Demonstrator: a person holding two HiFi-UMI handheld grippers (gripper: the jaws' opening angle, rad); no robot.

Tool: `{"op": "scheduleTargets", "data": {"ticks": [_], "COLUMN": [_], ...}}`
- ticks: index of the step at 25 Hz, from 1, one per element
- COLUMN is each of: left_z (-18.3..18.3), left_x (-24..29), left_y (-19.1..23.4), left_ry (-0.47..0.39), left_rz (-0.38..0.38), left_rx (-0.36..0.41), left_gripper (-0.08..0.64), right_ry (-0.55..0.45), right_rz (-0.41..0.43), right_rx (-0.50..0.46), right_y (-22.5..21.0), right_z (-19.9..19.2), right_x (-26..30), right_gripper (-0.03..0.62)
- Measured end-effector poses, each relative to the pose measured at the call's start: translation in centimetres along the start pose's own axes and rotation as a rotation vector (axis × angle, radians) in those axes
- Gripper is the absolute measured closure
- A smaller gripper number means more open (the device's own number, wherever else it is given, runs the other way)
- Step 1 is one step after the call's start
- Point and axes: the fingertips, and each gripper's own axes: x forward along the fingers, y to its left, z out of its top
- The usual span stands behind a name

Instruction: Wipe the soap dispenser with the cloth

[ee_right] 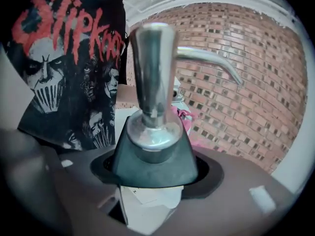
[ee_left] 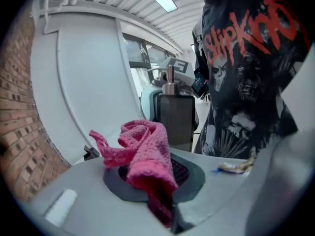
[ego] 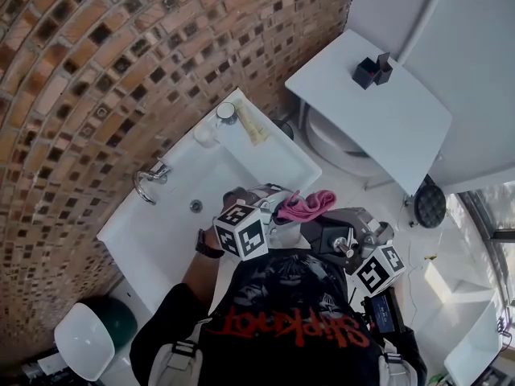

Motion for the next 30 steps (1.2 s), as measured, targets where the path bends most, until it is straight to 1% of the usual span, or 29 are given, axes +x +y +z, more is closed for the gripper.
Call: {"op": "scheduleTargets", "data": {"ticks": [2, 3, 5, 7, 9, 11, 13, 15, 16, 17, 19, 21, 23, 26, 27, 28, 29, 30], "left_z": [-1.0, -1.3, -1.7, -1.9, -2.5, -4.0, -5.1, -4.5, -3.8, -2.9, -1.6, -1.7, -2.4, -3.5, -3.7, -3.6, -3.4, -3.6], "left_x": [0.2, 0.3, 0.5, 0.5, 0.7, 1.5, 2.5, 3.3, 3.5, 3.7, 3.7, 3.6, 3.1, 2.3, 2.4, 2.8, 3.0, 2.6], "left_y": [-0.3, -0.4, -0.5, -0.4, -0.1, -0.3, -0.9, -1.6, -1.8, -1.9, -2.0, -2.3, -2.7, -1.4, -0.9, -0.9, -1.2, -1.5], "left_ry": [0.026, 0.024, 0.001, -0.049, -0.095, -0.075, -0.050, -0.082, -0.110, -0.140, -0.180, -0.156, -0.132, -0.100, -0.091, -0.090, -0.092, -0.085], "left_rz": [-0.018, -0.024, -0.033, -0.027, -0.009, 0.002, -0.009, -0.027, -0.032, -0.035, -0.031, -0.029, -0.026, 0.043, 0.051, 0.028, -0.004, -0.010], "left_rx": [0.003, -0.004, -0.028, -0.056, -0.084, -0.106, -0.119, -0.127, -0.126, -0.124, -0.116, -0.101, -0.106, -0.160, -0.177, -0.181, -0.174, -0.163], "left_gripper": [0.509, 0.509, 0.509, 0.509, 0.509, 0.509, 0.509, 0.509, 0.509, 0.509, 0.509, 0.509, 0.509, 0.509, 0.509, 0.509, 0.509, 0.509], "right_ry": [-0.008, -0.015, -0.038, -0.070, -0.126, -0.212, -0.291, -0.347, -0.348, -0.329, -0.273, -0.228, -0.204, -0.168, -0.128, -0.083, -0.058, -0.055], "right_rz": [-0.002, -0.002, -0.004, -0.014, -0.028, -0.031, -0.036, -0.045, -0.047, -0.051, -0.068, -0.082, -0.100, -0.106, -0.110, -0.128, -0.154, -0.181], "right_rx": [-0.009, -0.009, 0.005, 0.032, 0.057, 0.072, 0.131, 0.204, 0.219, 0.214, 0.164, 0.131, 0.112, 0.080, 0.092, 0.133, 0.195, 0.252], "right_y": [0.1, 0.1, 0.2, 0.0, -0.4, -1.0, -1.5, -2.1, -2.2, -2.4, -2.7, -2.7, -2.9, -4.7, -5.2, -5.2, -5.1, -4.9], "right_z": [0.5, 0.8, 1.3, 1.7, 2.5, 3.9, 4.7, 4.8, 4.5, 4.1, 3.3, 2.7, 2.1, 0.5, -0.7, -1.9, -2.6, -2.7], "right_x": [-0.3, -0.5, -0.9, -1.4, -2.4, -3.9, -5.3, -5.7, -5.5, -5.1, -4.2, -3.7, -3.5, -3.6, -3.9, -4.2, -4.2, -4.0], "right_gripper": [0.282, 0.282, 0.284, 0.285, 0.285, 0.285, 0.285, 0.285, 0.284, 0.285, 0.284, 0.284, 0.284, 0.284, 0.284, 0.284, 0.284, 0.284]}}
